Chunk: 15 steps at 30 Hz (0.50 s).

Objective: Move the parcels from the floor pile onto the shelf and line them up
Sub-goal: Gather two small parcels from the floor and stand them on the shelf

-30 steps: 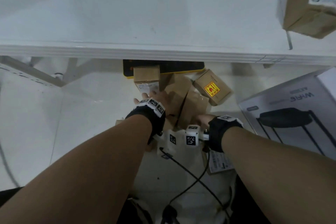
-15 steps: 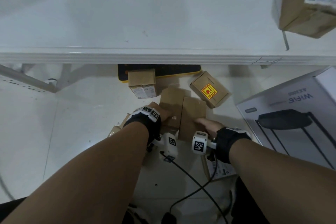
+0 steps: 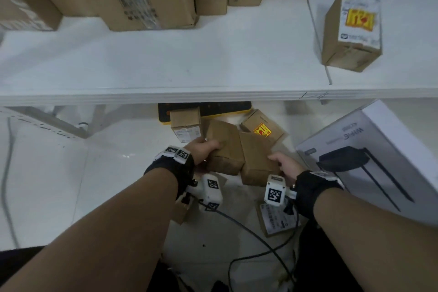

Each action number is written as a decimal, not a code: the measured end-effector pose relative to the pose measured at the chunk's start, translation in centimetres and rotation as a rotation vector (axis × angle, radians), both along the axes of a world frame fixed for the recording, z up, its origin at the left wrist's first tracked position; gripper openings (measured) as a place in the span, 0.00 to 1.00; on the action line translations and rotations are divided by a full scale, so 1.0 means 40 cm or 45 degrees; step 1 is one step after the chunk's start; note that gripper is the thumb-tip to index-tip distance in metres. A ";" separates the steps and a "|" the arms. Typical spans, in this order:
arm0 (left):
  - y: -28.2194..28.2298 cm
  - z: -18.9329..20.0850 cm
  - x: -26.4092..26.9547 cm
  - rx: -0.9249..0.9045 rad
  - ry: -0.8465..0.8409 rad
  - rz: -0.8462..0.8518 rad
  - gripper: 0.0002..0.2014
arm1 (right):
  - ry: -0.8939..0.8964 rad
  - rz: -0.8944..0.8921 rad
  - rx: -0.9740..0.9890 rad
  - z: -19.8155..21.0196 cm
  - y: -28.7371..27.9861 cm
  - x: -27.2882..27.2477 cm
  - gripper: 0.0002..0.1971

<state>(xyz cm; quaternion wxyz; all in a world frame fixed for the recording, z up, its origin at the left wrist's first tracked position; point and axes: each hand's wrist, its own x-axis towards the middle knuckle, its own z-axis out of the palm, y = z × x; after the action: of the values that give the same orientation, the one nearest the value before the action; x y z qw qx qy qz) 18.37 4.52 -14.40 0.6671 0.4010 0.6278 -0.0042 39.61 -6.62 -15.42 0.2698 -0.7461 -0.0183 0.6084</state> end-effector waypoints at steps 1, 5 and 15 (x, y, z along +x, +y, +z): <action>-0.005 0.029 -0.004 0.002 -0.032 0.014 0.29 | -0.005 -0.018 0.030 0.018 -0.007 0.006 0.11; -0.013 0.115 -0.011 0.083 -0.054 -0.065 0.26 | 0.009 -0.001 0.141 0.122 -0.022 0.021 0.12; -0.081 0.366 0.020 0.167 -0.331 -0.135 0.40 | 0.081 0.102 0.544 0.378 -0.033 0.038 0.50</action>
<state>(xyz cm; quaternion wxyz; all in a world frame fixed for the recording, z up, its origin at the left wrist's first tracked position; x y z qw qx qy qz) 19.17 1.28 0.23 0.7140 0.4735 0.5131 0.0532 41.12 -7.94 -0.28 0.3978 -0.6510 -0.1681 0.6243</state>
